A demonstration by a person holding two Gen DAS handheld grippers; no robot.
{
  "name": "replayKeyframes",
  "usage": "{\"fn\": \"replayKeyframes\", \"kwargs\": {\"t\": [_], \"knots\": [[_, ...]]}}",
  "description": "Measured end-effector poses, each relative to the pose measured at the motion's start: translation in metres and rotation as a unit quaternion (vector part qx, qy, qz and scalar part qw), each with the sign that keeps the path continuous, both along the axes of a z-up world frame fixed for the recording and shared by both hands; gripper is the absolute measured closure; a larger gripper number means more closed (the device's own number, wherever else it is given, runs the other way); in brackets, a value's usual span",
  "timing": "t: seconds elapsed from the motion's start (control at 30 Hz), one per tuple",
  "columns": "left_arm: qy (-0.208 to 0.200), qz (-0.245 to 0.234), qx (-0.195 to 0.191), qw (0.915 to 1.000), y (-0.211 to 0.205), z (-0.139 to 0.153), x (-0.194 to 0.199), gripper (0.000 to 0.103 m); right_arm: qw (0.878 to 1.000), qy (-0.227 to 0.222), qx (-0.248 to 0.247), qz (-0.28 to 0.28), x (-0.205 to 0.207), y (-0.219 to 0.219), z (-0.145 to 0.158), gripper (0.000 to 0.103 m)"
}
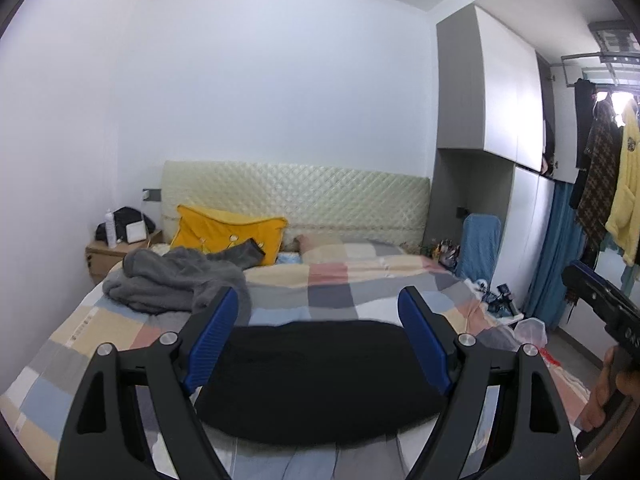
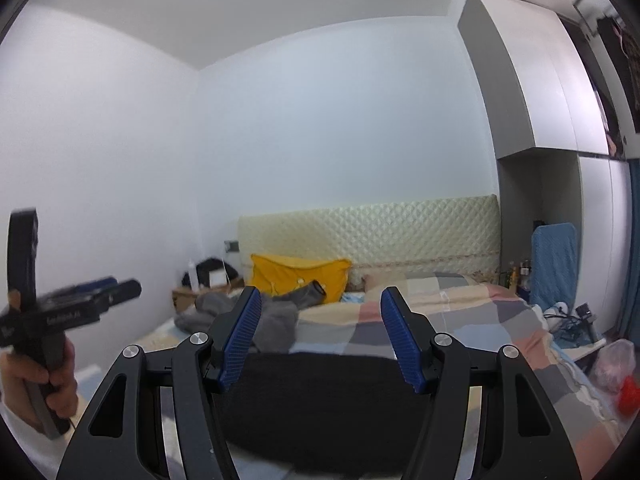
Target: Fold large clothes
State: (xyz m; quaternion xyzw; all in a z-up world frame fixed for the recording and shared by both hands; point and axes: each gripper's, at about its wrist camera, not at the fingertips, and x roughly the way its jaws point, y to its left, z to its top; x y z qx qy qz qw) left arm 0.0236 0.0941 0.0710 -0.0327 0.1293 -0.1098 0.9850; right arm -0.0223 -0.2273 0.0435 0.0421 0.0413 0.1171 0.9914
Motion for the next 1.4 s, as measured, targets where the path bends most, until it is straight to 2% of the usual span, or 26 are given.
{"fn": "replayKeyframes", "kwargs": {"t": [0.1,0.3,0.53,0.83,1.0,1.23,1.3,1.37,1.4], "knots": [[0.022,0.008,-0.006,0.9997,-0.001,-0.018,-0.008,0.021,1.000,0.016,-0.011,-0.006,-0.006,0.007,-0.012,0.042],[0.104,-0.001,-0.004,0.9945,-0.012,-0.075,-0.009,0.021,0.997,0.039,-0.053,-0.035,-0.020,0.015,-0.045,0.038],[0.142,0.007,0.002,0.9899,-0.022,-0.109,-0.018,0.021,0.993,0.109,-0.034,-0.028,-0.024,0.021,-0.089,0.038],[0.162,0.010,0.001,0.9868,-0.023,-0.118,-0.019,0.021,0.991,0.128,-0.025,-0.022,-0.026,0.031,-0.108,0.038],[0.150,0.043,0.031,0.9872,-0.024,-0.116,-0.019,0.021,0.990,0.135,-0.016,-0.028,-0.020,0.031,-0.116,0.038],[0.159,0.030,0.031,0.9863,-0.027,-0.123,-0.015,0.021,0.988,0.149,-0.014,-0.035,-0.013,0.030,-0.125,0.038],[0.164,0.028,0.031,0.9856,-0.029,-0.124,-0.012,0.021,0.988,0.148,-0.017,-0.039,-0.013,0.029,-0.124,0.035],[0.167,0.028,0.033,0.9850,-0.030,-0.124,-0.008,0.021,0.988,0.146,-0.014,-0.043,-0.011,0.028,-0.125,0.027],[0.167,0.029,0.033,0.9850,-0.030,-0.125,-0.008,0.021,0.988,0.146,-0.011,-0.046,-0.011,0.026,-0.124,0.027]]}}
